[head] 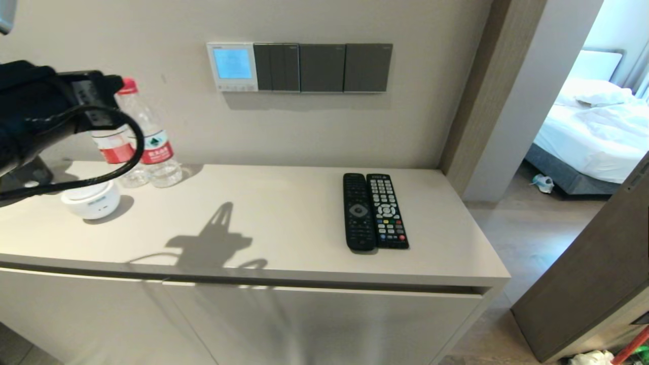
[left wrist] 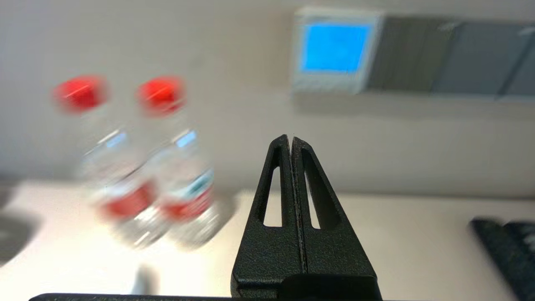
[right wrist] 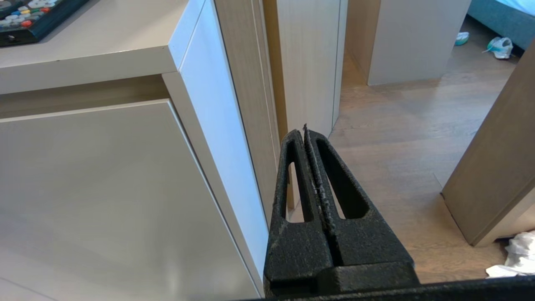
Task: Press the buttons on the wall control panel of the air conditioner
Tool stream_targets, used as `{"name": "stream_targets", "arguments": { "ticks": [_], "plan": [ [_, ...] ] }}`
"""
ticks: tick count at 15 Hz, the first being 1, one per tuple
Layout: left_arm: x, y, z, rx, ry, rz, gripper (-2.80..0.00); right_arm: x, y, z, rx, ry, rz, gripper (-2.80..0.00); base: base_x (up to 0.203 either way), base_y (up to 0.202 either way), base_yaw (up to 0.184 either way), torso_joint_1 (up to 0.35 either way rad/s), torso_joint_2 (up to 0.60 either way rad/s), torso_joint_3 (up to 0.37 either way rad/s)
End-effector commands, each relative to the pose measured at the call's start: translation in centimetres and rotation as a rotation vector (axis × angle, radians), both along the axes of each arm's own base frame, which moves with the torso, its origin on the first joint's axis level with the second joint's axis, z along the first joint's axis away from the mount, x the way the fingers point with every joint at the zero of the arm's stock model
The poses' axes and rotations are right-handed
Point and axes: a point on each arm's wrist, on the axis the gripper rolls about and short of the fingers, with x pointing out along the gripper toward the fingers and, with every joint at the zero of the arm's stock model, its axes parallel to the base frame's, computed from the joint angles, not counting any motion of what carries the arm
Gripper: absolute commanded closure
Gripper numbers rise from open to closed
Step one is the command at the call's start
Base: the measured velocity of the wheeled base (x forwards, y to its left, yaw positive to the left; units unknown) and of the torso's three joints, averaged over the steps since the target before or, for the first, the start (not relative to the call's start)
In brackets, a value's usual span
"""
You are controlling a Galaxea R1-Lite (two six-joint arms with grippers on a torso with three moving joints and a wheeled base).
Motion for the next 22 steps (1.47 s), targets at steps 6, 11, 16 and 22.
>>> {"name": "stream_targets", "arguments": {
  "ticks": [6, 11, 16, 22],
  "plan": [
    [-12.0, 5.3, -8.9, 0.033, 0.105, 0.195, 0.0, 0.0, 0.0, 0.0, 0.002, -0.002, -0.001, 0.0, 0.0, 0.0, 0.0, 0.0, 0.0, 0.0],
    [-15.3, 6.4, -15.2, 0.076, 0.211, 0.355, 0.0, 0.0, 0.0, 0.0, 0.002, -0.002, -0.001, 0.0, 0.0, 0.0, 0.0, 0.0, 0.0, 0.0],
    [-18.4, 7.1, -18.1, 0.074, 0.212, 0.451, 0.0, 0.0, 0.0, 0.0, 0.002, -0.002, -0.001, 0.0, 0.0, 0.0, 0.0, 0.0, 0.0, 0.0],
    [-19.3, 7.1, -21.2, 0.089, 0.285, 0.491, 0.0, 0.0, 0.0, 0.0, 0.002, -0.002, -0.001, 0.0, 0.0, 0.0, 0.0, 0.0, 0.0, 0.0]
  ]
}}
